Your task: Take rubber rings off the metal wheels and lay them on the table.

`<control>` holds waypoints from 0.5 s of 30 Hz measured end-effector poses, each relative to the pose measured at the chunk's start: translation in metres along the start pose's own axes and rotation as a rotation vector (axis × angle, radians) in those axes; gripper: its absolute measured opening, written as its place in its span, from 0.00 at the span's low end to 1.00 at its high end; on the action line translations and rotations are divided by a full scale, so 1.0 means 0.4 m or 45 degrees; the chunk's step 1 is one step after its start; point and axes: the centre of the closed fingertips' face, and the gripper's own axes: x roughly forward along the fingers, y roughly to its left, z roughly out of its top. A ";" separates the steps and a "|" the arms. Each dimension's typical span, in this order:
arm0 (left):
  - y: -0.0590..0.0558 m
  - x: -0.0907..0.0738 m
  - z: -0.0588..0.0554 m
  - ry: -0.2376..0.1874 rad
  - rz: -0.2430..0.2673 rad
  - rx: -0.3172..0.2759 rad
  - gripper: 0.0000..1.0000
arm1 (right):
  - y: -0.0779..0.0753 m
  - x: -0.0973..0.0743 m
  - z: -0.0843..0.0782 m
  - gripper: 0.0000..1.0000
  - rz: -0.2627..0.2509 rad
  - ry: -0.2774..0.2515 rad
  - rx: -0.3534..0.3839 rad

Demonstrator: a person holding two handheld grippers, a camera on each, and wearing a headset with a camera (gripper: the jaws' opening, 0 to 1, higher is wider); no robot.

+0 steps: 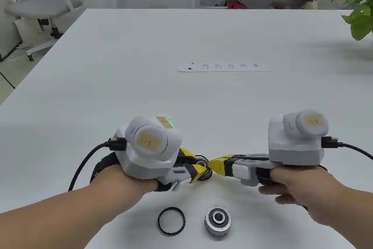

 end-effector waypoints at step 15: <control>-0.004 -0.003 0.000 0.006 0.010 -0.012 0.14 | 0.008 -0.016 0.005 0.00 -0.013 0.004 -0.038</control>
